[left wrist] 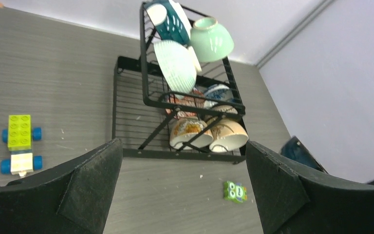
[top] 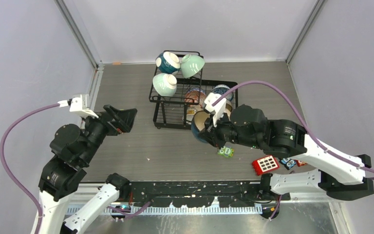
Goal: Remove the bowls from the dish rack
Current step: Place the bowl at the center of the board.
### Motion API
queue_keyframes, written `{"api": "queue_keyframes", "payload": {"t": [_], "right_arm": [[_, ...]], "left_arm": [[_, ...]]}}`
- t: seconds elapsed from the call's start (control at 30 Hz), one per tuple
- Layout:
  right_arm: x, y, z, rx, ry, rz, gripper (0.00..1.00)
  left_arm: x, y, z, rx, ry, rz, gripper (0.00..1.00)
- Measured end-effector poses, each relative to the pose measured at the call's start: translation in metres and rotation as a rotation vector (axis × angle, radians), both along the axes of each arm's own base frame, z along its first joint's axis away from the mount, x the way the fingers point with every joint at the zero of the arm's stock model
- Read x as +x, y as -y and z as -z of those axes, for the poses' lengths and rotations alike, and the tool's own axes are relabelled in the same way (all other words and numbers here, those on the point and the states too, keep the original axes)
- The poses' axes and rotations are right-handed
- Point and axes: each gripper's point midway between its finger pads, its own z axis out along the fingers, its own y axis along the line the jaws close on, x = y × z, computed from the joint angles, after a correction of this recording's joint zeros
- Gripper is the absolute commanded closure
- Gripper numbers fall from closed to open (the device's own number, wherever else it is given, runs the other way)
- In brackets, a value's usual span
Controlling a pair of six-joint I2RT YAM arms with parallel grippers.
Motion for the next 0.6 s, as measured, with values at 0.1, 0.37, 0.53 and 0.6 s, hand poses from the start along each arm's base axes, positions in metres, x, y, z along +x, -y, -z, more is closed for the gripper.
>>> {"api": "queue_keyframes", "payload": {"t": [0.1,0.37,0.53,0.6], "right_arm": [[0.006,0.002,0.015,-0.047,0.019,0.021,0.99],[-0.011,-0.002,0.046,-0.212,0.157,-0.048,0.99],[-0.033,-0.016,0.056,-0.313,0.289,-0.136,0.99],[-0.041,-0.019,0.062,-0.356,0.334,-0.164,0.99]], "left_arm": [[-0.002,0.010,0.011,0.011,-0.049,0.053,0.01],[-0.006,0.042,0.039,0.044,-0.211,0.217,0.00],[-0.012,0.074,0.055,0.042,-0.317,0.387,0.00],[-0.015,0.086,0.060,0.031,-0.357,0.453,0.00]]}}
